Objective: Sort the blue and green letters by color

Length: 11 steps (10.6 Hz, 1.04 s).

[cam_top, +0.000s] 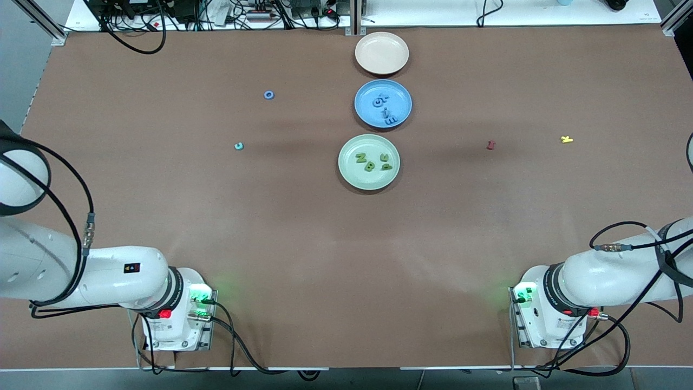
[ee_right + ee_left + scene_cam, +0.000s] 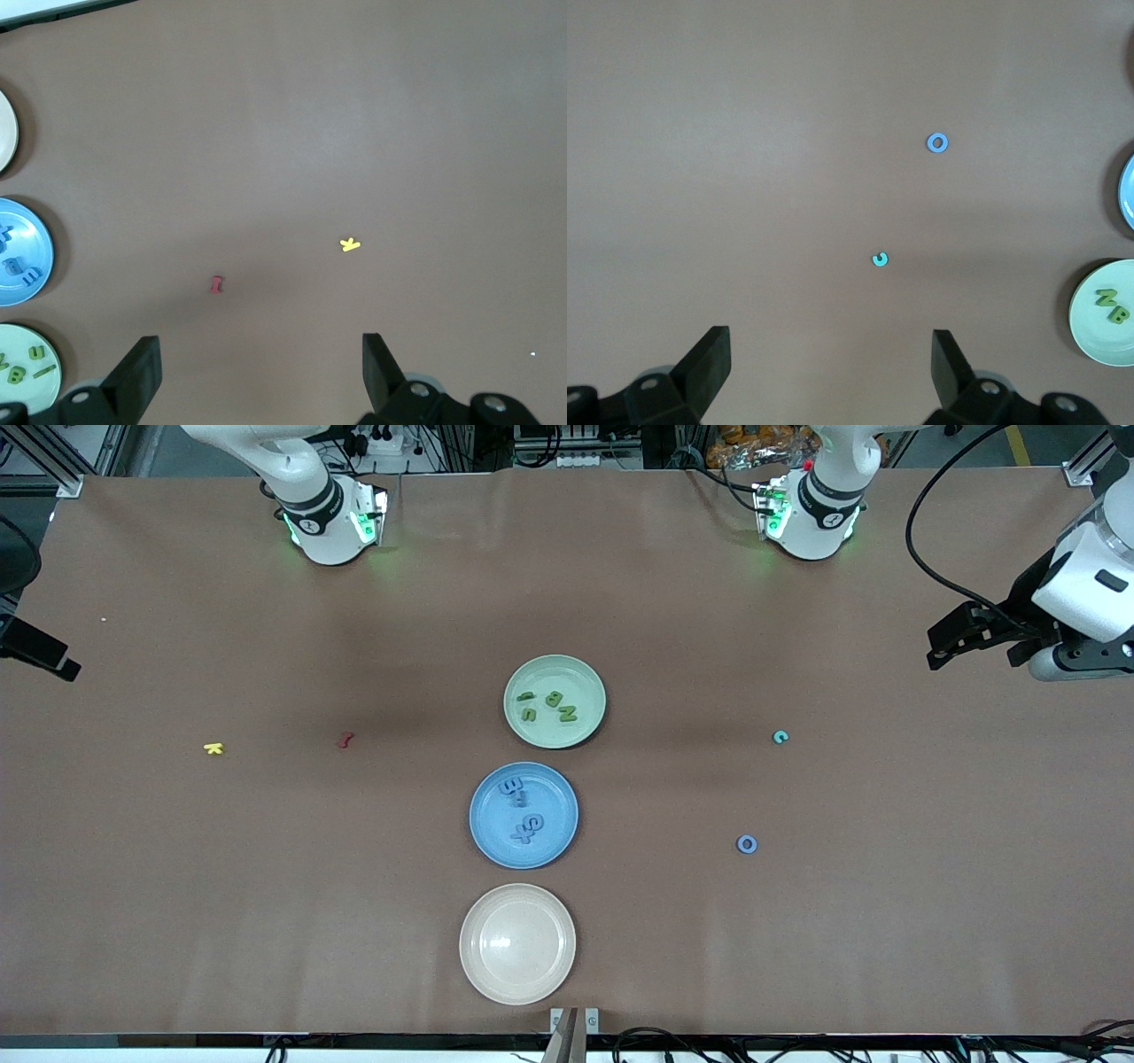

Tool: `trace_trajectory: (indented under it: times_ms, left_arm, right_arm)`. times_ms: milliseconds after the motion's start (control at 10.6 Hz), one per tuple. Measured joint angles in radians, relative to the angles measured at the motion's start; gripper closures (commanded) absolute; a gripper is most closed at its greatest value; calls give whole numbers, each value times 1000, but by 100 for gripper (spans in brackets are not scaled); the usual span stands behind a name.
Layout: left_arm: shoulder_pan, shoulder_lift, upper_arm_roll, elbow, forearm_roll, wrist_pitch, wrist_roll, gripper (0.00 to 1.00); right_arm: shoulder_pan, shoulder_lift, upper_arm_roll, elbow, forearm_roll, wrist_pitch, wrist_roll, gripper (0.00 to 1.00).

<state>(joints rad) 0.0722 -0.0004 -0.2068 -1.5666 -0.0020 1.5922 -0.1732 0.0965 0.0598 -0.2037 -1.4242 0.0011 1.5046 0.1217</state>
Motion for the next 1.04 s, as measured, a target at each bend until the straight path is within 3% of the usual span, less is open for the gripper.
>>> trace_trajectory:
  times_ms: [1040]
  left_arm:
    - [1, 0, 1, 0, 0, 0, 0, 0]
  right_arm:
    - [3, 0, 0, -13, -2, 42, 0, 0]
